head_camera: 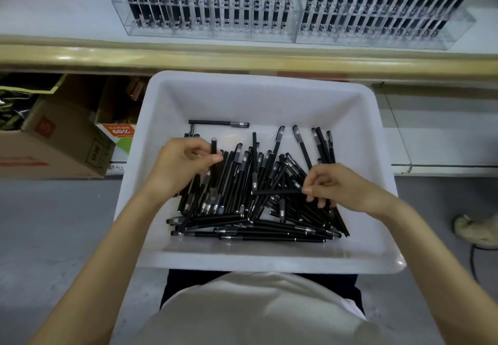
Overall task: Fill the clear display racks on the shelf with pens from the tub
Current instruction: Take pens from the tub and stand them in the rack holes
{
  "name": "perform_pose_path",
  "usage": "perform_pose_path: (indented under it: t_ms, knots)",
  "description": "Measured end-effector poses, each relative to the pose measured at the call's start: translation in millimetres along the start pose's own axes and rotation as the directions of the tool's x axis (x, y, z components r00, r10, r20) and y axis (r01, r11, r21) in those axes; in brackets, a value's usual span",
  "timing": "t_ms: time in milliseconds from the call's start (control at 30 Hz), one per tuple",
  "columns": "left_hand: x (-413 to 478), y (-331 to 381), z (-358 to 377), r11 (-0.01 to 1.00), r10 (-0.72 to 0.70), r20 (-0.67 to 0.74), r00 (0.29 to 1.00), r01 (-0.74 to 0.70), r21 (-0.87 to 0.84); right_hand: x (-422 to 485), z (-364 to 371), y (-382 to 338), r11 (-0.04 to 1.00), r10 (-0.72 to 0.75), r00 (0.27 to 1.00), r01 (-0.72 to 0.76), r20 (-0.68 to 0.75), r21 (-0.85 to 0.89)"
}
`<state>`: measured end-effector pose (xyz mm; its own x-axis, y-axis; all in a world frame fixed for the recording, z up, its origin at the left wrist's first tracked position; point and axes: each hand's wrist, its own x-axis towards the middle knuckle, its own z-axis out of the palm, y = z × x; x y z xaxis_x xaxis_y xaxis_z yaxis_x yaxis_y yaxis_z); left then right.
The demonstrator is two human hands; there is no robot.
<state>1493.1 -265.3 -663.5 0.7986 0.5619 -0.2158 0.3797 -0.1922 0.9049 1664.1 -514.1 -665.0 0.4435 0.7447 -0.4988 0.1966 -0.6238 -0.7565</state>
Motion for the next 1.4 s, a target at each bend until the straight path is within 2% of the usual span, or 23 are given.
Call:
perform_pose_path:
  t_ms: [133, 267, 433, 567, 667, 767, 900, 967, 1067, 1133, 1233, 1333, 1400]
  knots:
    - [2.7, 22.8, -13.1, 0.966, -0.018, -0.133, 0.991, -0.017, -0.26, 8.0, -11.2, -27.9, 0.977, -0.114, 0.983, 0.138, -0.147, 0.165]
    - [5.4, 34.6, -27.5, 0.919, -0.037, -0.196, 0.98, -0.044, -0.391, 20.1, -19.5, -51.9, 0.913, -0.139, 0.956, 0.225, -0.26, 0.339]
    - [11.7, 41.0, -45.7, 0.827, -0.088, -0.267, 0.96, -0.078, -0.557, 38.8, -27.9, -85.8, 0.78, -0.144, 0.966, 0.244, -0.214, 0.577]
    - [14.5, 41.5, -60.8, 0.702, -0.147, -0.279, 0.949, -0.099, -0.705, 58.0, -35.9, -120.9, 0.727, -0.209, 0.957, 0.291, -0.204, 0.622]
    - [16.1, 37.6, -70.1, 0.546, -0.206, -0.249, 0.946, -0.1, -0.832, 71.5, -44.6, -148.9, 0.717, -0.244, 0.943, 0.332, -0.224, 0.613]
    - [17.8, 35.2, -77.6, 0.309, -0.297, -0.175, 0.939, -0.079, -0.948, 82.4, -52.3, -175.8, 0.726, -0.288, 0.92, 0.391, -0.266, 0.566]
    - [19.7, 32.8, -82.2, -0.046, -0.273, -0.013, 0.962, -0.026, -0.999, 94.3, -59.8, -209.7, 0.77, -0.347, 0.871, 0.476, -0.347, 0.425]
    - [23.0, 34.0, -81.2, -0.16, -0.281, 0.048, 0.959, 0.002, -0.987, 101.3, -63.9, -227.5, 0.781, -0.394, 0.834, 0.525, -0.387, 0.337]
    - [26.4, 38.4, -76.4, -0.137, -0.31, 0.075, 0.948, 0.034, -0.99, 113.3, -68.1, -251.6, 0.762, -0.485, 0.743, 0.618, -0.462, 0.193]
    - [28.3, 42.4, -74.2, -0.076, -0.335, 0.076, 0.939, 0.053, -0.996, 121.4, -69.1, -265.7, 0.729, -0.564, 0.631, 0.683, -0.533, 0.037]
    - [31.7, 50.9, -74.2, -0.044, -0.298, 0.083, 0.951, 0.073, -0.996, 135.2, -70.1, -280.0, 0.669, -0.637, 0.48, 0.733, -0.603, -0.122]
    - [38.2, 57.9, -77.2, 0.043, -0.244, 0.076, 0.967, 0.089, -0.995, 150.2, -69.2, -285.4, 0.649, -0.666, 0.414, 0.732, -0.621, -0.208]
    - [41.6, 63.2, -78.4, 0.181, -0.195, 0.058, 0.979, 0.094, -0.979, 159.9, -67.4, -285.1, 0.65, -0.651, 0.396, 0.732, -0.648, -0.205]
